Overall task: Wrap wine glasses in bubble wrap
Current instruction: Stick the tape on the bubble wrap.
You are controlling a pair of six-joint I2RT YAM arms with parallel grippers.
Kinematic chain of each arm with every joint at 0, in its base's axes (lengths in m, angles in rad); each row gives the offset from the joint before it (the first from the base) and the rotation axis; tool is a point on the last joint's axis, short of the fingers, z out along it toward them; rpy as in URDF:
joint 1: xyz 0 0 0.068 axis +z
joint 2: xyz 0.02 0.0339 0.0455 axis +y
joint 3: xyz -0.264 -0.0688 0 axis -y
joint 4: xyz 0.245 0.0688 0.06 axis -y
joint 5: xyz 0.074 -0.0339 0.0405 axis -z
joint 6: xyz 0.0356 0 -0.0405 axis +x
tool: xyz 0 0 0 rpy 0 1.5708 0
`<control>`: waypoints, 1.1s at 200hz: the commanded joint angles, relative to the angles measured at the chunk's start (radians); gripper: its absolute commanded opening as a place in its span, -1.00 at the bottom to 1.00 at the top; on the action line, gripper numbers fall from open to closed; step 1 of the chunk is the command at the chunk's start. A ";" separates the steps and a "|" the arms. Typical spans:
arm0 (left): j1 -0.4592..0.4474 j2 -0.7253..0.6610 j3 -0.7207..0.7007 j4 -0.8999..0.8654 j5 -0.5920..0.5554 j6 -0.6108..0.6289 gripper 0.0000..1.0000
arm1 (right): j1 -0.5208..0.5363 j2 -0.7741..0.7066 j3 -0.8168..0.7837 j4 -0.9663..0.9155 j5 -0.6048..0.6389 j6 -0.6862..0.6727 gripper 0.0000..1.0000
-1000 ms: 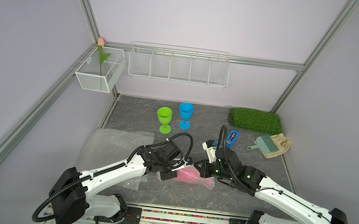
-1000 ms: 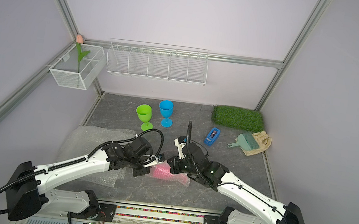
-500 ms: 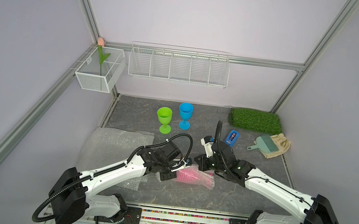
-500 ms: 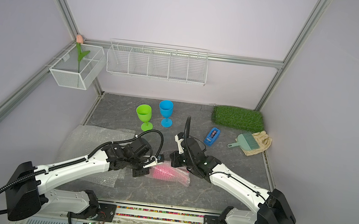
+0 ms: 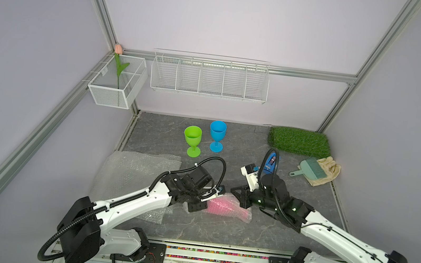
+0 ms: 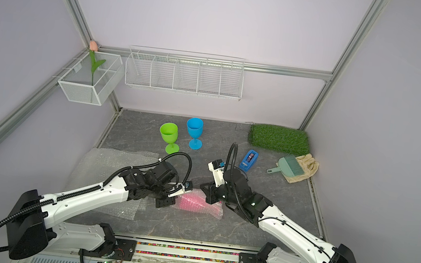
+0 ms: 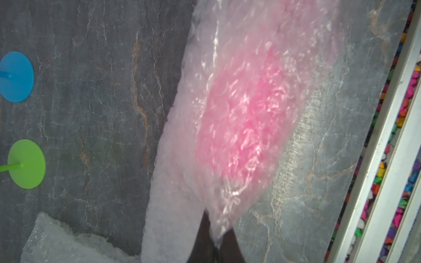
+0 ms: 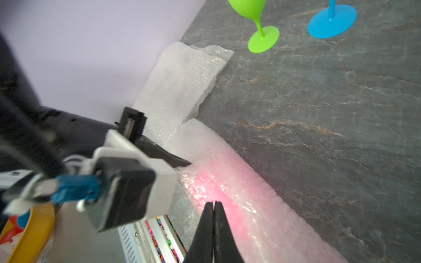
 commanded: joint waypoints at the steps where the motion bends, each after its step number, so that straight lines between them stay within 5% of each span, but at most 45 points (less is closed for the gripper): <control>1: -0.005 -0.010 -0.007 0.005 0.026 0.017 -1.00 | 0.038 -0.047 -0.046 0.073 -0.094 -0.071 -0.86; 107: -0.005 -0.018 -0.007 0.002 0.021 0.016 -1.00 | 0.138 -0.191 -0.188 0.269 -0.380 -0.190 -0.86; 166: -0.005 -0.014 -0.007 0.003 0.023 0.016 -1.00 | 0.111 -0.133 -0.234 0.279 -0.113 -0.343 -0.86; 220: -0.005 -0.017 -0.010 0.004 0.027 0.016 -1.00 | -0.029 0.015 -0.237 0.459 -0.151 -0.335 -0.86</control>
